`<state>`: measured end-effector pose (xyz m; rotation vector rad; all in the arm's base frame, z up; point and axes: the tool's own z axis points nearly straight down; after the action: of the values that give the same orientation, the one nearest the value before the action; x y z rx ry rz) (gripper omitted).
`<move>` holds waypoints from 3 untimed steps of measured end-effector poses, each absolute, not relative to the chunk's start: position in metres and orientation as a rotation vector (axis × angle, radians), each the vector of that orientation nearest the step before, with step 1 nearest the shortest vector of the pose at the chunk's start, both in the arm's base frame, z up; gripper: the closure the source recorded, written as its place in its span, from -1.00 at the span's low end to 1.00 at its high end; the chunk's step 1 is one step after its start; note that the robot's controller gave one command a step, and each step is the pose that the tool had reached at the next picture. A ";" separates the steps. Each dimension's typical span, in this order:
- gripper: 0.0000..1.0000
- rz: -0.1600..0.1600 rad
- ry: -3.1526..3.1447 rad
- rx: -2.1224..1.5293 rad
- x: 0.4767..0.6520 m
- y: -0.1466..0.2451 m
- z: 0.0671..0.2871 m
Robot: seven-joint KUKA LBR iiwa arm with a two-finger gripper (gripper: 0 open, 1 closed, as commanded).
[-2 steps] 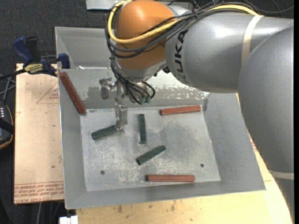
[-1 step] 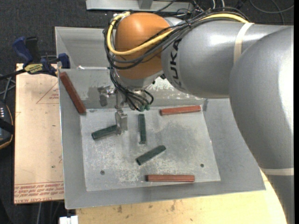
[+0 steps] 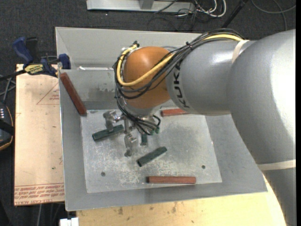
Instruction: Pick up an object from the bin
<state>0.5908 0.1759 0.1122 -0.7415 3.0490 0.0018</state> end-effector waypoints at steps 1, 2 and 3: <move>-1.00 0.002 3.027 -0.841 0.602 0.178 0.091; 1.00 0.003 2.915 -1.158 0.637 0.178 0.071; 1.00 0.003 2.915 -1.159 0.637 0.178 0.071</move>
Offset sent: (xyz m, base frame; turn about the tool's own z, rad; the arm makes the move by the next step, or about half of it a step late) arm 0.0449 0.0009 -0.0422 -0.2835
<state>0.6367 0.1776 0.0709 -1.1586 2.9152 0.0034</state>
